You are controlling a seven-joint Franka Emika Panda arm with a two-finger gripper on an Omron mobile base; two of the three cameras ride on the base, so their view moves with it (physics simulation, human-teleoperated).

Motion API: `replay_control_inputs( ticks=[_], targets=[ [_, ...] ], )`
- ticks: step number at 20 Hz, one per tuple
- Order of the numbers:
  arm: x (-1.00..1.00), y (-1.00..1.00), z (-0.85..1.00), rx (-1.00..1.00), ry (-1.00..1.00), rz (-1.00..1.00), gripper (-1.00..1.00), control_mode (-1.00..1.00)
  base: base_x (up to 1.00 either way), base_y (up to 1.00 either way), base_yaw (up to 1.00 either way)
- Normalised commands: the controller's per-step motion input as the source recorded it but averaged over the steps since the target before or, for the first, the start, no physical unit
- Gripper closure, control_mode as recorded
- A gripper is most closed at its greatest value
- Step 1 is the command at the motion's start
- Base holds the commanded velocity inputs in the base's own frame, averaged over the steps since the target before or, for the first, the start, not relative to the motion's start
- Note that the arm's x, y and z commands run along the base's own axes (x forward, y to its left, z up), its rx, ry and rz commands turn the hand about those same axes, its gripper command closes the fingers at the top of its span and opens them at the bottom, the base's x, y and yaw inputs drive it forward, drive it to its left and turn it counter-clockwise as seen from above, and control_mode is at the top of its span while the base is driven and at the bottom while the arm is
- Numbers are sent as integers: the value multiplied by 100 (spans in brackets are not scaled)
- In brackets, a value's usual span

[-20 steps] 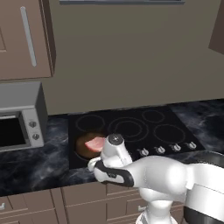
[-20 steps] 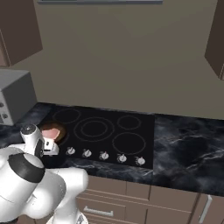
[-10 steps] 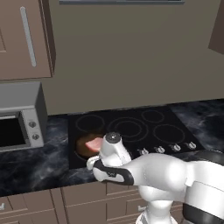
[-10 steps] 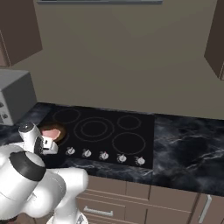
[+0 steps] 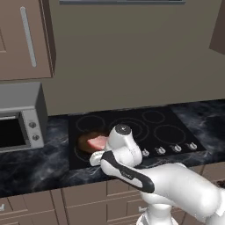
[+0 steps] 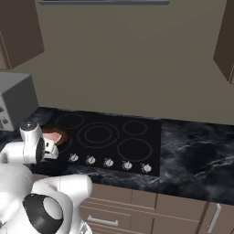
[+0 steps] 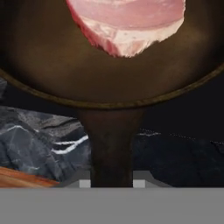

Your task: Pick up the pan with the steak in it and place it on the dining table. Then place the steak on the plate.

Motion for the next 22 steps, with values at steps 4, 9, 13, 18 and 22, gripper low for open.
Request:
replay_control_inputs(
  ticks=[4, 9, 13, 18, 22],
  targets=[
    [-69, -22, 50, 8, 0, 0, 100, -100, 0, 0, 0],
    [-92, -27, 38, 7, -3, 0, 100, -100, 0, 0, 0],
    [-99, -22, 33, 3, -6, 0, 100, -100, 0, 0, 0],
    [-59, -12, 13, 0, -10, 0, 100, -100, 0, 0, 0],
    [0, 0, 0, 0, 0, 0, 100, -100, 0, 0, 0]
  ],
)
